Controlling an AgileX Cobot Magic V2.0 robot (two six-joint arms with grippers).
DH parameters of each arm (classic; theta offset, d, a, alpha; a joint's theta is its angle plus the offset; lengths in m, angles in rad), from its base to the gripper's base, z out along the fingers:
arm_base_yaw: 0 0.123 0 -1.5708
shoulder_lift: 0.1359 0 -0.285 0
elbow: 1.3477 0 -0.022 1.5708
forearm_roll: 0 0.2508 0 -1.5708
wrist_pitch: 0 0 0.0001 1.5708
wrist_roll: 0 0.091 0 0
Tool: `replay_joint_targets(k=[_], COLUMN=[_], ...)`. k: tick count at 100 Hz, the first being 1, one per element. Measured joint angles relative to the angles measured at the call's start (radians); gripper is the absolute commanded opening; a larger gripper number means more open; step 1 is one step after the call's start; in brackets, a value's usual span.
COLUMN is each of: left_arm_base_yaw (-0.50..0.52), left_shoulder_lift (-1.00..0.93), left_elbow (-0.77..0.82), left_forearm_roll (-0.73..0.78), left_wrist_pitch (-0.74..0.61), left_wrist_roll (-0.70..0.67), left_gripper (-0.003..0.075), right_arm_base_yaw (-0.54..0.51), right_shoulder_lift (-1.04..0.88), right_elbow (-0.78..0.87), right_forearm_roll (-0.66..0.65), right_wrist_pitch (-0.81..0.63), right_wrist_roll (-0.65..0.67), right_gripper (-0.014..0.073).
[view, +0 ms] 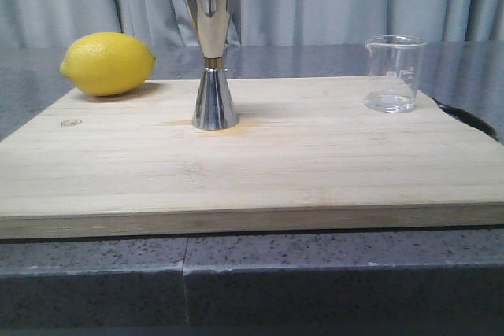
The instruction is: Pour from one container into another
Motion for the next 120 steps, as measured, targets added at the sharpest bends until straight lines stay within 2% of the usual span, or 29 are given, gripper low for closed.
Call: replay_joint_targets(k=[59, 75, 91, 120], left_arm_base_yaw=[0.0, 0.0, 0.019, 0.234], left_shoulder_lift=[0.0, -0.013, -0.106, -0.437], left_elbow=[0.002, 0.055, 0.218, 0.586], left_forearm_roll=[0.0, 0.0, 0.0, 0.0], left_wrist_pitch=[-0.038, -0.083, -0.211, -0.585], left_wrist_roll=[-0.002, -0.002, -0.002, -0.002], left_gripper=[-0.0019, -0.0019, -0.0019, -0.0019], right_arm_base_yaw=[0.0, 0.0, 0.0, 0.0], right_shoulder_lift=[0.0, 0.0, 0.0, 0.0], right_elbow=[0.001, 0.001, 0.001, 0.001], right_forearm_roll=[-0.001, -0.001, -0.001, -0.001], right_wrist_pitch=[-0.004, -0.006, -0.006, -0.006], right_wrist_roll=[0.0, 0.0, 0.0, 0.0], right_gripper=[-0.0071, -0.0071, -0.0071, -0.0071])
